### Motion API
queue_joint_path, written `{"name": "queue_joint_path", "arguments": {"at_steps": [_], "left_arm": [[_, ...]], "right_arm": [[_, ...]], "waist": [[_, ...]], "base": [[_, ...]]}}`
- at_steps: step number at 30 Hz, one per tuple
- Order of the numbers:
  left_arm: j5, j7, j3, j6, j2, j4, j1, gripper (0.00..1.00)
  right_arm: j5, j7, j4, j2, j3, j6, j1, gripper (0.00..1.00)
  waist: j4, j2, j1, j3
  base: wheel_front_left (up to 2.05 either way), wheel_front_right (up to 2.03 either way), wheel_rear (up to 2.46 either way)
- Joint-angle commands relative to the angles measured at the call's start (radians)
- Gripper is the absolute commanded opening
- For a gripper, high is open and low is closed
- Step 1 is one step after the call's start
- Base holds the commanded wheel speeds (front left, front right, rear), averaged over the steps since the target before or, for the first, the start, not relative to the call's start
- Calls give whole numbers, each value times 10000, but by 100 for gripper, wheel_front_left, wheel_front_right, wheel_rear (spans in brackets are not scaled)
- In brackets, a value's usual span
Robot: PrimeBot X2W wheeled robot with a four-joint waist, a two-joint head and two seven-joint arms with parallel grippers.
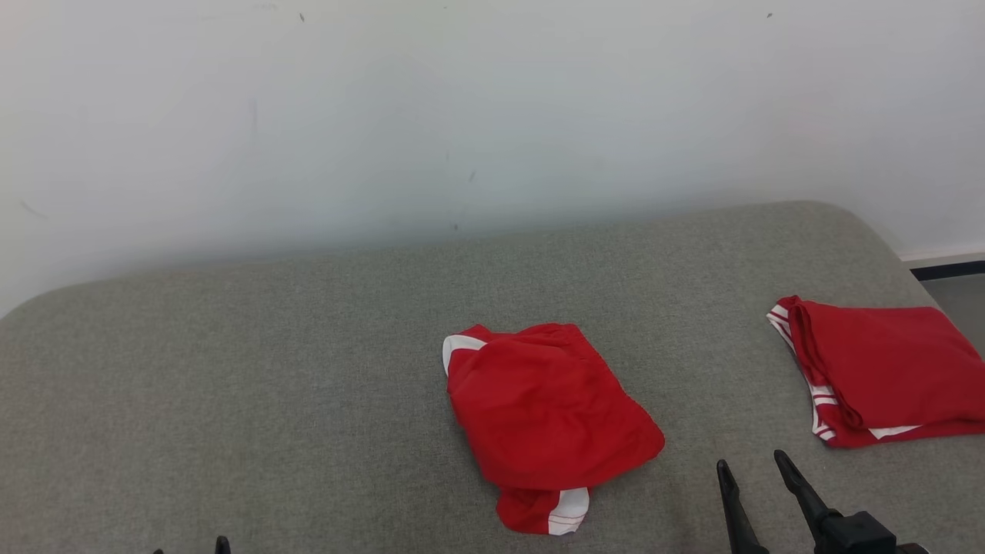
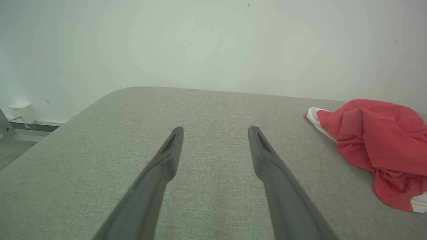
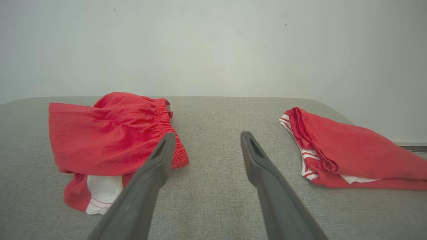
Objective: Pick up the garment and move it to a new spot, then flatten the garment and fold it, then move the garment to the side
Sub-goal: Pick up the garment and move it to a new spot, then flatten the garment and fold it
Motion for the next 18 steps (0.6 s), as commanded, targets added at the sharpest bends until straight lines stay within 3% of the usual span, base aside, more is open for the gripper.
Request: {"name": "queue_joint_path", "arguments": {"at_steps": [1,18], "left_arm": [[27,-28,57,-48,-24,-2,83,100],[-75,-28,-20,-121,-61,73,-116,100]], "right_arm": [[5,-73,-1,35,-44,-27,63,100],[-18,-144,2,157,-105,-27,-38,100]], "waist": [[-9,0,1,16],[-198,0,1,236]], "base": [[0,0,0],[0,0,0]]}}
